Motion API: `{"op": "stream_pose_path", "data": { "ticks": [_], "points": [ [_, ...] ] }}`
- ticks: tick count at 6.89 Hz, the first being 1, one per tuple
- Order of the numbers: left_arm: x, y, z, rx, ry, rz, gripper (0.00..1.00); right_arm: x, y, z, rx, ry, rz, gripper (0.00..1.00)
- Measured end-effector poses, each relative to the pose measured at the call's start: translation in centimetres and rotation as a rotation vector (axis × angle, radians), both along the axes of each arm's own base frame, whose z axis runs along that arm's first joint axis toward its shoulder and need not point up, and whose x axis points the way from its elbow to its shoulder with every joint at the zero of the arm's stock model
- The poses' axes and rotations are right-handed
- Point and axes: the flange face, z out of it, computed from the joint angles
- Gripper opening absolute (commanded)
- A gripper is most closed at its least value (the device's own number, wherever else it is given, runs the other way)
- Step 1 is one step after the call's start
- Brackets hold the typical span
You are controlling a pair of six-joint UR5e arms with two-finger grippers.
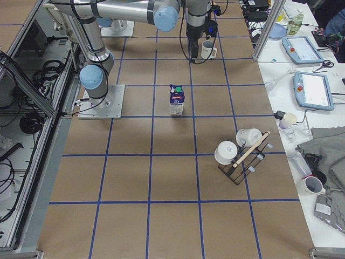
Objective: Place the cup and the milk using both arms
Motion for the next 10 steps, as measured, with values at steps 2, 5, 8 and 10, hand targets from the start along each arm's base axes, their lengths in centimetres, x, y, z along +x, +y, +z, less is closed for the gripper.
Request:
{"op": "stream_pose_path", "data": {
  "ticks": [2,5,8,10],
  "points": [
    [6.5,0.9,5.6,0.030,-0.048,-0.069,1.00,-3.8,1.1,-5.7,0.095,-0.033,0.043,1.00],
    [17.8,4.4,13.7,0.056,-0.112,-0.187,1.00,-5.1,2.8,-12.2,0.137,-0.047,0.115,0.69],
    [20.6,9.5,18.6,0.037,-0.131,-0.203,1.00,-5.9,3.3,-13.4,0.134,-0.044,0.083,0.53],
    [20.4,11.0,18.0,0.033,-0.128,-0.197,1.00,-6.1,3.3,-12.9,0.131,-0.039,0.075,0.53]
  ]
}}
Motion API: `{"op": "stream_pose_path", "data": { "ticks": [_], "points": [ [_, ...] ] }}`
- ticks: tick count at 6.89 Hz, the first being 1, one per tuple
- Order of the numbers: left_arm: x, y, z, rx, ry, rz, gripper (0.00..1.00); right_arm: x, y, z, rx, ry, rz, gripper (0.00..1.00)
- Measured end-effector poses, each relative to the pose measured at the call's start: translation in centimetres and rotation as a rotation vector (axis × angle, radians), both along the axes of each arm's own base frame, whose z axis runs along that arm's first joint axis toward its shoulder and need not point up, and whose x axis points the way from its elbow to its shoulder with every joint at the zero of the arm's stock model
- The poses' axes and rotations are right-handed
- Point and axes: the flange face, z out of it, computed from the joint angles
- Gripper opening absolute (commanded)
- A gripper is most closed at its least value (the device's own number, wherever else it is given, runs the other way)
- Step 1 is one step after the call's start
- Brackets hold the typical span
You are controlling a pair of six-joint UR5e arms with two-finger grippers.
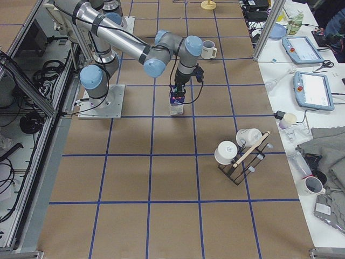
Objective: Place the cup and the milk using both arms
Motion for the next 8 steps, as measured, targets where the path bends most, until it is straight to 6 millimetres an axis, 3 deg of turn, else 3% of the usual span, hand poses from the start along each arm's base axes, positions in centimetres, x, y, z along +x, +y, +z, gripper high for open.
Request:
{"op": "stream_pose_path", "data": {
  "ticks": [1,3,5,7,8],
  "points": [
    [0.0,0.2,-0.4,0.002,0.001,0.003,1.00,-0.1,-0.5,0.9,-0.016,0.009,-0.002,0.50],
    [0.5,-0.4,-1.1,0.007,0.010,0.015,1.00,-0.5,-2.8,3.4,-0.050,0.018,-0.011,0.34],
    [0.9,-1.2,-2.2,0.012,0.013,0.022,1.00,-0.3,-6.7,6.8,-0.060,0.020,0.004,0.33],
    [0.6,-1.1,-3.5,0.024,0.013,0.017,1.00,2.8,-12.4,10.2,-0.118,0.039,0.047,0.33],
    [0.6,-1.2,-3.8,0.018,0.014,0.021,1.00,5.6,-14.9,10.7,-0.140,0.040,0.063,0.33]
  ]
}}
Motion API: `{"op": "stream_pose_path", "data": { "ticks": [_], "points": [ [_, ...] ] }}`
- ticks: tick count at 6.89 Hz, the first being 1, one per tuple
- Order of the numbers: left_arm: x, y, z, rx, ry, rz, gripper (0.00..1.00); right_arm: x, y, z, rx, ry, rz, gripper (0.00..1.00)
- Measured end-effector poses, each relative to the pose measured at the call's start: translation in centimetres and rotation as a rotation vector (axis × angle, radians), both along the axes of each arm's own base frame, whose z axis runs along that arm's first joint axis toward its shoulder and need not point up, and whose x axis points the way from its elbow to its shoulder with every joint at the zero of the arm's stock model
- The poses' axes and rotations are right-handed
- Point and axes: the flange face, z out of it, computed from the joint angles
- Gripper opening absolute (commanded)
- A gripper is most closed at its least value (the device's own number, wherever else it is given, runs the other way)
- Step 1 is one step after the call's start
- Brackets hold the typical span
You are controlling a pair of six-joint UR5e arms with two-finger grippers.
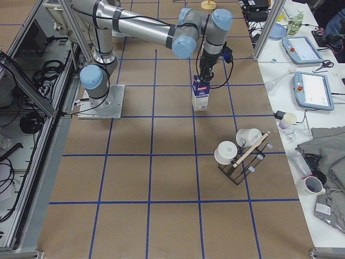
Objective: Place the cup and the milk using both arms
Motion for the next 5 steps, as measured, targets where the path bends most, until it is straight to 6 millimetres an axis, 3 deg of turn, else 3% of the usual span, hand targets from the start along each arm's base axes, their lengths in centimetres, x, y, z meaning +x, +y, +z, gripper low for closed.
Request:
{"op": "stream_pose_path", "data": {
  "ticks": [2,5],
  "points": [
    [0.1,0.2,-0.1,0.003,-0.005,0.019,1.00,7.2,-3.2,-1.6,-0.010,-0.053,-0.041,0.33],
    [0.1,0.1,-1.2,0.022,-0.003,0.031,1.00,16.9,-3.9,-3.6,0.001,-0.142,-0.203,0.32]
  ]
}}
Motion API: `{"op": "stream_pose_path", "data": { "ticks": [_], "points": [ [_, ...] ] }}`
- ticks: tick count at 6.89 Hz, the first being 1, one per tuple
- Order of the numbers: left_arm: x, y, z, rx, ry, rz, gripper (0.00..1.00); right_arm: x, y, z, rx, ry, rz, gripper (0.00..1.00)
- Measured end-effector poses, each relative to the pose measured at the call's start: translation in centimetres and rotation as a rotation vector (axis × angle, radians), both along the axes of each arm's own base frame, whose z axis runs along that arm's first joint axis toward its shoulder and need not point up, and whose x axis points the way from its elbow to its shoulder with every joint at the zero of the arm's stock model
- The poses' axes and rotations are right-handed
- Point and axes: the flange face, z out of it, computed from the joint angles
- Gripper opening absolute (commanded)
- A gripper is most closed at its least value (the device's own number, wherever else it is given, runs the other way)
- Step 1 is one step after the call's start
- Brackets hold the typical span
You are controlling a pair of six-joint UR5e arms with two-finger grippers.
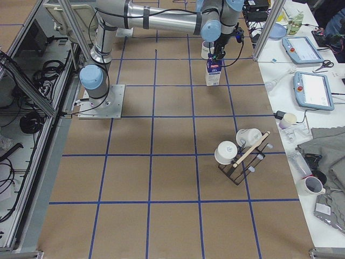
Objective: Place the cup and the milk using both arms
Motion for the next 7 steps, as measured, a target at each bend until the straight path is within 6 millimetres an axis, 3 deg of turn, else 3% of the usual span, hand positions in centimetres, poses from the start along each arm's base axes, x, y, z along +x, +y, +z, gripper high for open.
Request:
{"op": "stream_pose_path", "data": {
  "ticks": [2,3,6,7],
  "points": [
    [-0.1,0.3,-0.1,0.003,0.003,0.023,1.00,5.4,-0.7,-0.9,-0.009,-0.045,-0.039,0.32],
    [0.0,0.1,-0.2,0.002,0.004,0.033,1.00,7.0,-0.8,-1.1,-0.009,-0.055,-0.054,0.32],
    [0.0,0.1,-0.4,0.003,0.005,0.044,1.00,8.3,-1.0,-1.9,-0.008,-0.057,-0.057,0.40],
    [0.0,0.1,-0.3,0.003,0.005,0.044,1.00,8.9,-1.1,-2.5,-0.005,-0.055,-0.050,0.75]
  ]
}}
